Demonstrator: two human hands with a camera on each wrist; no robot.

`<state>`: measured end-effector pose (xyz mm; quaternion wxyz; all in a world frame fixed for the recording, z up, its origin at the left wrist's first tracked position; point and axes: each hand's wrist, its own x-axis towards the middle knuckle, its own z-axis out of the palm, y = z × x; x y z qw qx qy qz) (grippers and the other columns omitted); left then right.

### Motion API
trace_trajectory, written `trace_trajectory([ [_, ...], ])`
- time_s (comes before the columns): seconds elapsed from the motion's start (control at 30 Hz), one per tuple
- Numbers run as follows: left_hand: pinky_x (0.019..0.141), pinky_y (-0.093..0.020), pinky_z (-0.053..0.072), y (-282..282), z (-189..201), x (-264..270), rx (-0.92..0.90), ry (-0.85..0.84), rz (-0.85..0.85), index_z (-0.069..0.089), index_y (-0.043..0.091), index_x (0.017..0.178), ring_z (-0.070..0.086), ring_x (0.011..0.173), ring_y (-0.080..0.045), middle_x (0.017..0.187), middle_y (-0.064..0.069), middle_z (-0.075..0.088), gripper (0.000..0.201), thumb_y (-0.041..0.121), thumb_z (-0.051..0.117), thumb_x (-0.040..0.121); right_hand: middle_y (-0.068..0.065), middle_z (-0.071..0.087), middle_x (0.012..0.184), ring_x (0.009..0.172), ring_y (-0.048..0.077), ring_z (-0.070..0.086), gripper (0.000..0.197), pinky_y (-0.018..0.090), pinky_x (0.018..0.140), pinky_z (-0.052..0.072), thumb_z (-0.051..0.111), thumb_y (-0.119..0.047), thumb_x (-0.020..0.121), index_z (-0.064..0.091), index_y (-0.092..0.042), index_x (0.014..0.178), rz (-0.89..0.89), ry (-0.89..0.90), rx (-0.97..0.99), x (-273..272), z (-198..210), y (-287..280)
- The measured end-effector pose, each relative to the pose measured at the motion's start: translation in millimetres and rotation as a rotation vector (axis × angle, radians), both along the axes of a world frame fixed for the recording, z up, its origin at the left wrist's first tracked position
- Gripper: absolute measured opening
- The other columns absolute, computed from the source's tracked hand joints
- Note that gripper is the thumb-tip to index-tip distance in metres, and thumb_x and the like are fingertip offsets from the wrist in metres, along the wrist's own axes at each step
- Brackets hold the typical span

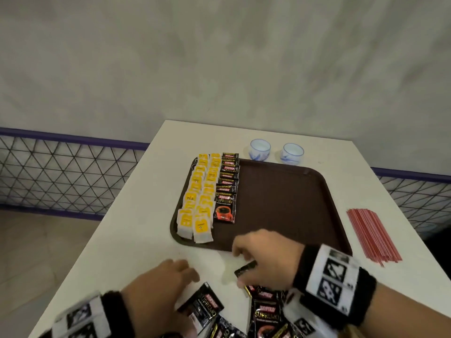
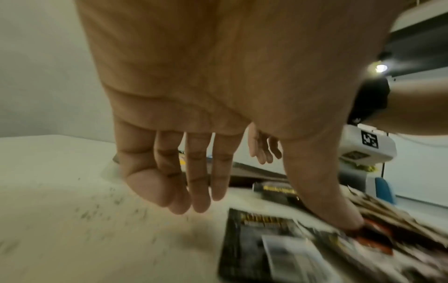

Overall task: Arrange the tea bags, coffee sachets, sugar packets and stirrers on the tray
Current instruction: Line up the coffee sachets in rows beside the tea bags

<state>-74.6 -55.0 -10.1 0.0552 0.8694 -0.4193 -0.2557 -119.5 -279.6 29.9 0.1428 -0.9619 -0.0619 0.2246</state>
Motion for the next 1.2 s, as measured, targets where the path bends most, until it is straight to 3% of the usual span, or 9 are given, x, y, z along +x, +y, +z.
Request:
trace_trajectory([
  [0.13, 0.090, -0.033, 0.041, -8.8, -17.9, -13.1, 0.051, -0.044, 0.073, 0.039, 0.024, 0.128, 0.042, 0.117, -0.017, 0.124, 0.005, 0.042, 0.055, 0.045, 0.059, 0.082, 0.003, 0.052, 0.123, 0.112, 0.026, 0.050, 0.063, 0.039, 0.092, 0.044, 0.070, -0.052, 0.077, 0.046, -0.020, 0.126, -0.043, 0.070, -0.204, -19.9, -14.9, -0.9],
  [0.27, 0.075, -0.033, 0.038, -18.3, -22.4, -12.9, 0.049, 0.057, 0.168, 0.036, 0.024, 0.104, 0.043, 0.090, -0.019, 0.100, 0.005, 0.040, 0.051, 0.044, 0.068, 0.070, 0.006, 0.046, 0.124, 0.113, 0.029, 0.052, 0.064, 0.038, 0.090, 0.045, 0.070, -0.050, 0.078, 0.043, -0.017, 0.126, -0.233, 0.104, -0.180, -26.5, -33.2, 2.9],
  [0.47, 0.062, -0.023, 0.032, -10.5, -20.9, -1.9, -0.088, 0.106, 0.184, 0.034, 0.034, 0.067, 0.046, 0.081, -0.013, 0.083, 0.012, 0.042, 0.032, 0.033, 0.066, 0.069, 0.002, 0.036, 0.125, 0.113, 0.026, 0.042, 0.076, 0.038, 0.099, 0.041, 0.076, -0.048, 0.071, 0.040, -0.021, 0.133, -0.316, 0.092, -0.087, -34.7, -46.3, 6.1],
  [0.6, 0.058, -0.014, 0.035, -6.6, -11.6, 12.1, -0.388, 0.201, 0.303, 0.048, 0.036, 0.061, 0.045, 0.060, -0.002, 0.064, 0.017, 0.053, 0.031, 0.018, 0.071, 0.073, -0.006, 0.034, 0.104, 0.093, 0.018, 0.042, 0.045, 0.030, 0.083, 0.042, 0.080, -0.036, 0.070, 0.046, -0.027, 0.097, -0.371, 0.002, 0.044, -34.3, -48.6, -1.3],
  [0.7, 0.055, -0.016, 0.038, -15.9, 0.1, 27.4, -0.551, 0.279, 0.423, 0.045, 0.025, 0.060, 0.045, 0.053, -0.004, 0.055, 0.009, 0.052, 0.034, 0.012, 0.069, 0.081, -0.014, 0.039, 0.096, 0.090, 0.012, 0.049, 0.034, 0.022, 0.075, 0.044, 0.079, -0.028, 0.073, 0.045, -0.031, 0.077, -0.402, -0.042, 0.151, -31.8, -49.1, -12.5],
  [0.77, 0.053, -0.017, 0.043, -26.2, 6.5, 38.9, -0.620, 0.317, 0.474, 0.048, 0.016, 0.066, 0.051, 0.051, -0.004, 0.059, 0.003, 0.054, 0.026, 0.013, 0.066, 0.085, -0.014, 0.047, 0.091, 0.084, 0.007, 0.053, 0.030, 0.020, 0.070, 0.043, 0.076, -0.026, 0.076, 0.048, -0.032, 0.070, -0.411, -0.085, 0.206, -29.2, -46.7, -22.6],
  [0.9, 0.048, -0.021, 0.041, -46.2, 7.7, 58.4, -0.676, 0.438, 0.553, 0.044, 0.007, 0.074, 0.049, 0.047, -0.009, 0.065, -0.009, 0.053, 0.023, 0.010, 0.062, 0.088, -0.009, 0.059, 0.071, 0.059, -0.005, 0.057, 0.025, 0.009, 0.058, 0.042, 0.073, -0.017, 0.082, 0.054, -0.029, 0.070, -0.495, -0.181, 0.394, -24.0, -31.7, -42.1],
  [1.03, 0.053, -0.018, 0.034, -69.5, 7.4, 73.0, -0.615, 0.180, 0.549, 0.045, 0.015, 0.067, 0.044, 0.054, -0.003, 0.063, 0.006, 0.048, 0.028, 0.019, 0.064, 0.087, -0.004, 0.056, 0.064, 0.048, 0.008, 0.052, 0.018, 0.017, 0.047, 0.040, 0.067, -0.004, 0.085, 0.058, -0.019, 0.079, -0.642, -0.306, 0.624, -14.7, -23.4, -55.8],
  [1.2, 0.054, -0.021, 0.034, -90.7, 12.1, 82.0, -0.630, 0.074, 0.562, 0.050, 0.017, 0.069, 0.044, 0.058, -0.009, 0.062, 0.005, 0.048, 0.023, 0.022, 0.066, 0.084, -0.002, 0.054, 0.058, 0.042, 0.009, 0.047, 0.012, 0.015, 0.041, 0.037, 0.061, 0.000, 0.089, 0.055, -0.011, 0.090, -0.764, -0.398, 0.802, 1.9, -25.7, -60.3],
])
